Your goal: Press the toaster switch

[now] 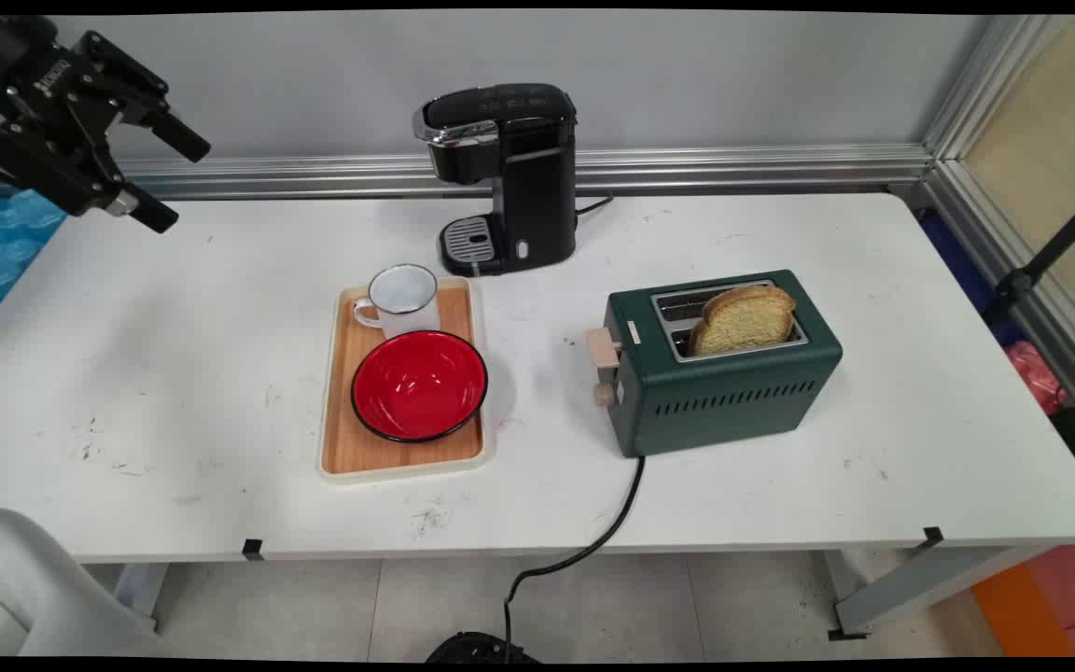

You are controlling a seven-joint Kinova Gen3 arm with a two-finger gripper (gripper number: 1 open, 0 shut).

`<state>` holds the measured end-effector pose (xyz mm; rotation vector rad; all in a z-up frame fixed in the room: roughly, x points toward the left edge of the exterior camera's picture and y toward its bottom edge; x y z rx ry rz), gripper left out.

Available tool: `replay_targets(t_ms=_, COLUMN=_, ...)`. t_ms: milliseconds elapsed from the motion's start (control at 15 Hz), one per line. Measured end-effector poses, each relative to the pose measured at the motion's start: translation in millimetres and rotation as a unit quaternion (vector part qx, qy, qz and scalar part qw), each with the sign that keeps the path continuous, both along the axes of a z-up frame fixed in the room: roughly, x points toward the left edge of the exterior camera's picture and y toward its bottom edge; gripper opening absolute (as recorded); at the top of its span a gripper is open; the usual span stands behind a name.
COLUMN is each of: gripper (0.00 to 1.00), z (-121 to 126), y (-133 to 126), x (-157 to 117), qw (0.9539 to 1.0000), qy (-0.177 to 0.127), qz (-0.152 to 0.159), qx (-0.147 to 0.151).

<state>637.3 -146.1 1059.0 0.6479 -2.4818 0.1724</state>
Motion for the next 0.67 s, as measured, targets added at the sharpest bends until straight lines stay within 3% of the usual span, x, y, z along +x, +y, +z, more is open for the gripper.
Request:
replay_targets(t_ms=267, gripper=1.00, z=4.9, y=-6.6, x=-12.8, qw=0.9998, qy=0.021, qz=0.002, qx=0.000)
replay_targets(t_ms=667, gripper=1.00, z=8.7, y=-37.0, x=-79.5, qw=0.9987, qy=0.048, qz=-0.008, qx=-0.010)
